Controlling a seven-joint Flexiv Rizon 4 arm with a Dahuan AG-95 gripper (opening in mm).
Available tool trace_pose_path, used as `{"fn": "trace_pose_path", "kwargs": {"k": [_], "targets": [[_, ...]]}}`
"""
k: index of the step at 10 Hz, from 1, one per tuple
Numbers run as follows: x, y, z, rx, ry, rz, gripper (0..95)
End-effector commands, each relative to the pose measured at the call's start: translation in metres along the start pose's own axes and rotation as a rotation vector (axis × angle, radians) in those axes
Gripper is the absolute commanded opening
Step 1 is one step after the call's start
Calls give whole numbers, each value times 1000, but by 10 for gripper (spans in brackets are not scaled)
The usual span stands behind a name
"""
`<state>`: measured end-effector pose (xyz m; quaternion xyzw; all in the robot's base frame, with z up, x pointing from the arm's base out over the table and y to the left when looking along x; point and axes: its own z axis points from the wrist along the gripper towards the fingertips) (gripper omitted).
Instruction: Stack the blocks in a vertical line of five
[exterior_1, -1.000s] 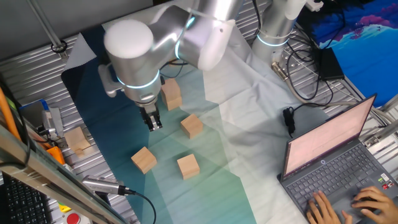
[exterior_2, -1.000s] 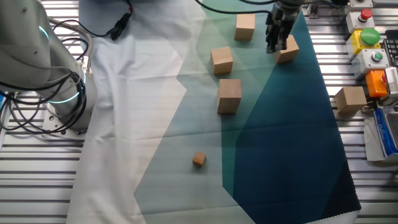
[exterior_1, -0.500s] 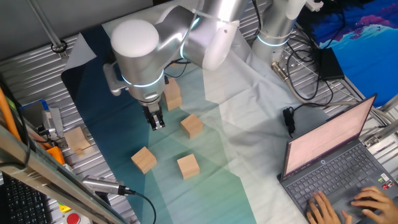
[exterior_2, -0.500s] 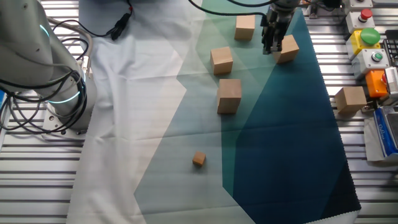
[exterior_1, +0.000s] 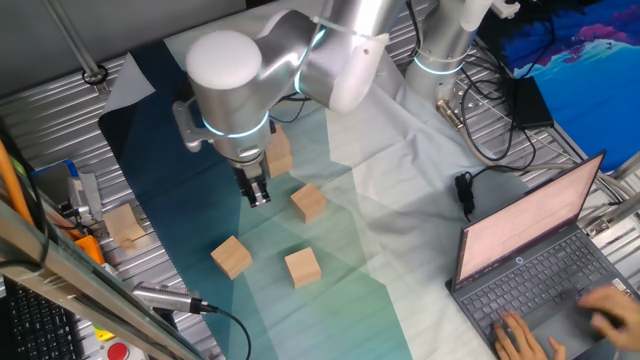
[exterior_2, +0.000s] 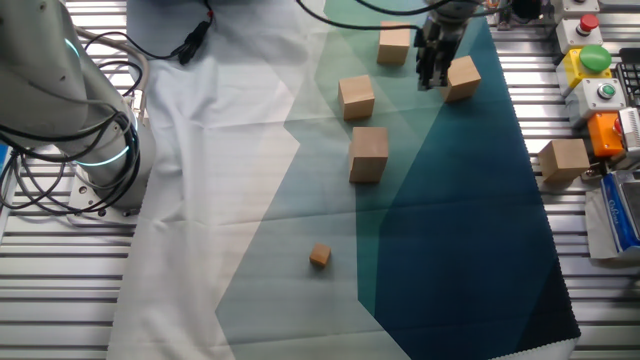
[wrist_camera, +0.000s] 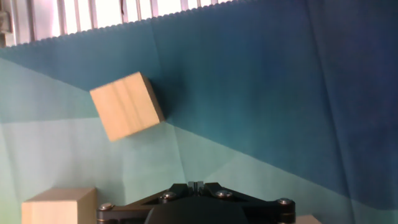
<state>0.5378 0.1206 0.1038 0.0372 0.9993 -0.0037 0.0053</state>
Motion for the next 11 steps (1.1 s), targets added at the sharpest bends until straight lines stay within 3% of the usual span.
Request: {"fn": "trace_pose_path", "kwargs": {"k": [1,6,8,11], "targets": [[6,0,3,-2,-3,-4,0],[13,2,5,-1,4,11,0],[13,2,5,0,43,-28,0],[13,2,5,-8,66,-129,0]]}}
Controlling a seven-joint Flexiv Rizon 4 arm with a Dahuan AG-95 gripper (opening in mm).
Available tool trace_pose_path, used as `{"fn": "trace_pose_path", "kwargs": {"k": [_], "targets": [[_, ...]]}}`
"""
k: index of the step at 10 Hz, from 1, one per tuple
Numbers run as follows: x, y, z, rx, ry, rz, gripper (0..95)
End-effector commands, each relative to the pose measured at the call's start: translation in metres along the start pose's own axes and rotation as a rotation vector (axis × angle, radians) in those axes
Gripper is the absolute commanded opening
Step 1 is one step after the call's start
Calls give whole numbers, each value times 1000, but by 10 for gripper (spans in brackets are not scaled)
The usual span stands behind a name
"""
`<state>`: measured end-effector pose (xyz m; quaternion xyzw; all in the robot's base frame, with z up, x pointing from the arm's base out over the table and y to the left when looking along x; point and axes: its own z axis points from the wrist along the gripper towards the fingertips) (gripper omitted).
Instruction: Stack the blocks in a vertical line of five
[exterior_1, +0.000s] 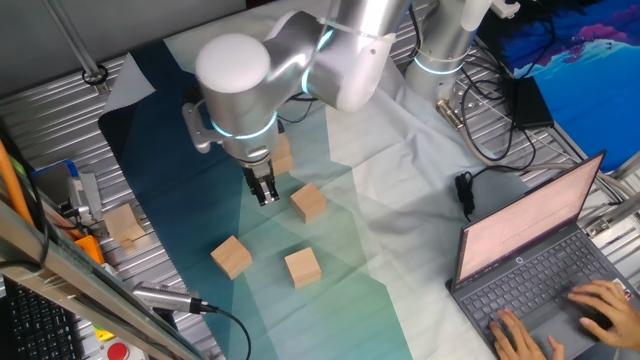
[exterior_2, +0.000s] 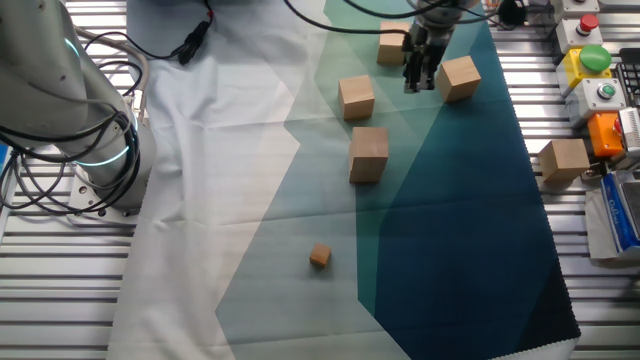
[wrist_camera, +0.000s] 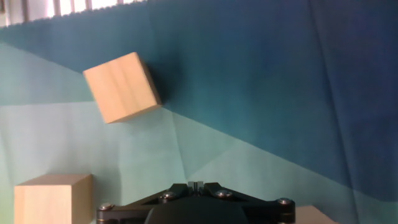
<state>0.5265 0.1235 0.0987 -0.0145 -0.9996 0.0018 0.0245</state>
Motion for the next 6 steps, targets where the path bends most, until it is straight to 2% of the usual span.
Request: {"fn": "trace_pose_path", "kwargs": {"k": [1,6], "targets": [[1,0,0,-4,6,-99,0],[1,0,0,-8,23,-124,0]]}}
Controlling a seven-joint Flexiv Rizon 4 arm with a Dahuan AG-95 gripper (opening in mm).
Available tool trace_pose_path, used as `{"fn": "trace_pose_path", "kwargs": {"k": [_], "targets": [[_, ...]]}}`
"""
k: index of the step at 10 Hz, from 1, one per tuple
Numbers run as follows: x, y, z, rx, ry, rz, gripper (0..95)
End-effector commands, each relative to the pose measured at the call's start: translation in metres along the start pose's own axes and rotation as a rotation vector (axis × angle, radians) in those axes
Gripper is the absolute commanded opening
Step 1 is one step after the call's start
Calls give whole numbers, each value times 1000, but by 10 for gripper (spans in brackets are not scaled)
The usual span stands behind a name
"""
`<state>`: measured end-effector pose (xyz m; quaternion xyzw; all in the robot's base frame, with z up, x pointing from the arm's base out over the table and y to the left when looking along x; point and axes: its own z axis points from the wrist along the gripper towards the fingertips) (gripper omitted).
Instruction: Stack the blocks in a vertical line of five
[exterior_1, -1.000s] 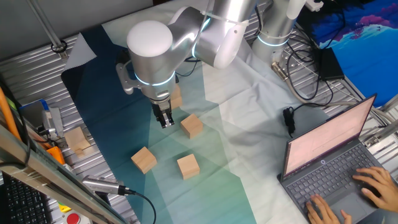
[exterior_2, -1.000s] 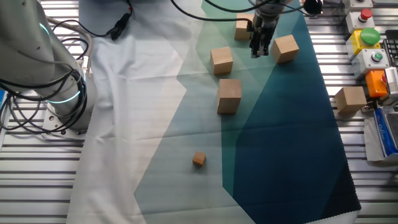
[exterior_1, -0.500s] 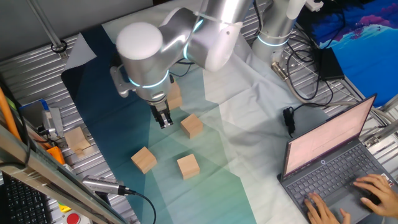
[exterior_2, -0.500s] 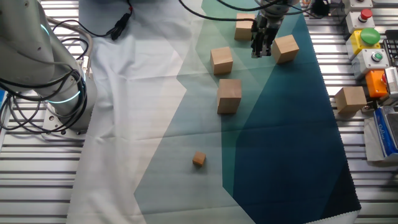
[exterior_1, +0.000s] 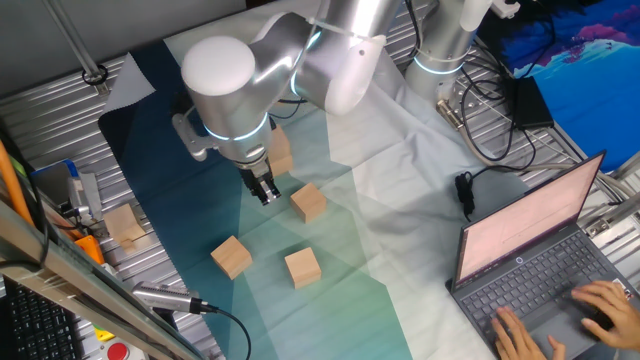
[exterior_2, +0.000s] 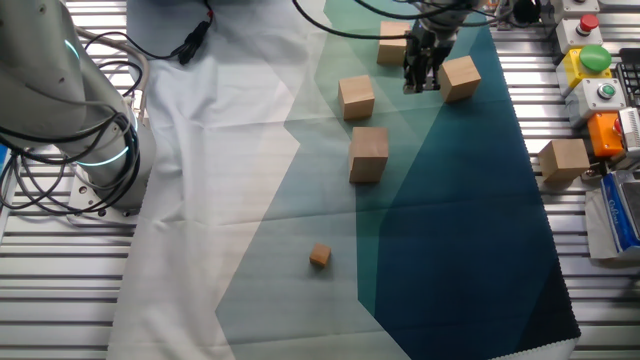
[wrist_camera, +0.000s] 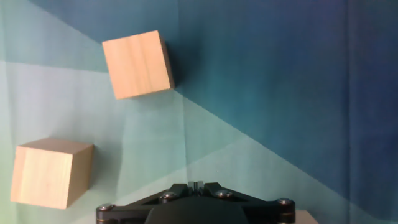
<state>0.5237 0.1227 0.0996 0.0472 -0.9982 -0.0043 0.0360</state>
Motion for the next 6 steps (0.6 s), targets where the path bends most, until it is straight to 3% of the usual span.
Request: {"fn": "trace_pose_path", "kwargs": {"k": [1,4,6], "targets": [[0,1,0,0,3,2,0],[15,10,2,-8,-3,18,0],[27,11,9,-29,-12,-18,380]]}}
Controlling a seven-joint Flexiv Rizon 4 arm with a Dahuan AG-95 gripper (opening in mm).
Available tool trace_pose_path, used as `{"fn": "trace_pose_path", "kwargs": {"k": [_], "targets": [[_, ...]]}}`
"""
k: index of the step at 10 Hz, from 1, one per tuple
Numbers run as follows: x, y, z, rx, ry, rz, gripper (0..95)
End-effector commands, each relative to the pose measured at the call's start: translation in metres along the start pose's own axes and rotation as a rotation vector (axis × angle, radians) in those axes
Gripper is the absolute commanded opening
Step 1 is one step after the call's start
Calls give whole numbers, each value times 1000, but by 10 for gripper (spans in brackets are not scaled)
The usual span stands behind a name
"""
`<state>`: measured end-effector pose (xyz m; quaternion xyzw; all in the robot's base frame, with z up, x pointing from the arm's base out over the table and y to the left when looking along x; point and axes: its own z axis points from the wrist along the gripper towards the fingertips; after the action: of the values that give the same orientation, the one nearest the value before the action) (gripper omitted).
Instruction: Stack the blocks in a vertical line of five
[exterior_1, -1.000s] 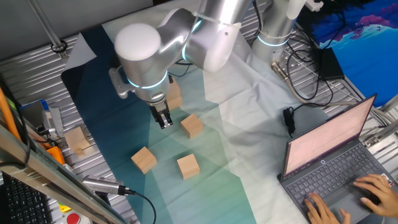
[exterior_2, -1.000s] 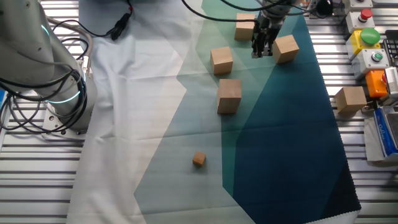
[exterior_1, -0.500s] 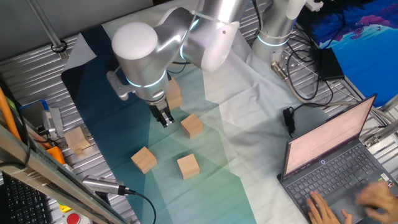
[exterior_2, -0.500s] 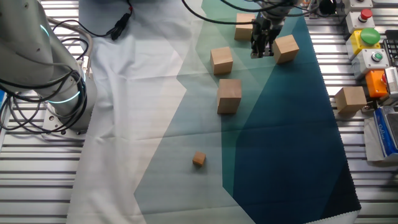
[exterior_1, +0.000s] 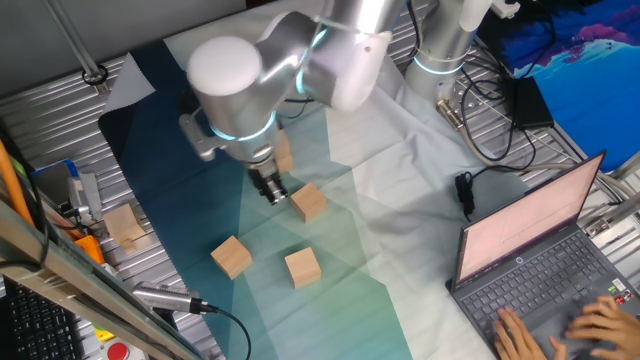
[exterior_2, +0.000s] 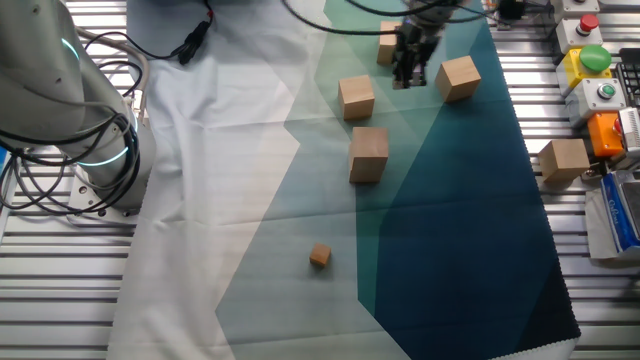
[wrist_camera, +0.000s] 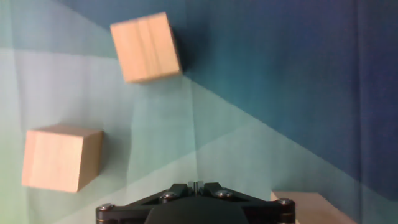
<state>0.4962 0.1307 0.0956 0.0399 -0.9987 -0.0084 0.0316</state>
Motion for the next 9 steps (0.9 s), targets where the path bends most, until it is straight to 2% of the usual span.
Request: {"fn": "trace_pose_path", "kwargs": {"k": [1,2,3,4,9], "targets": [[7,1,6,-31,-11,-36,570],[12,2,7,-32,-19,-38,760],[19,5,8,-40,-31,-31,760],[23,9,9,-46,-33,-23,950],[35,18,19,-43,-44,-6,950]]}}
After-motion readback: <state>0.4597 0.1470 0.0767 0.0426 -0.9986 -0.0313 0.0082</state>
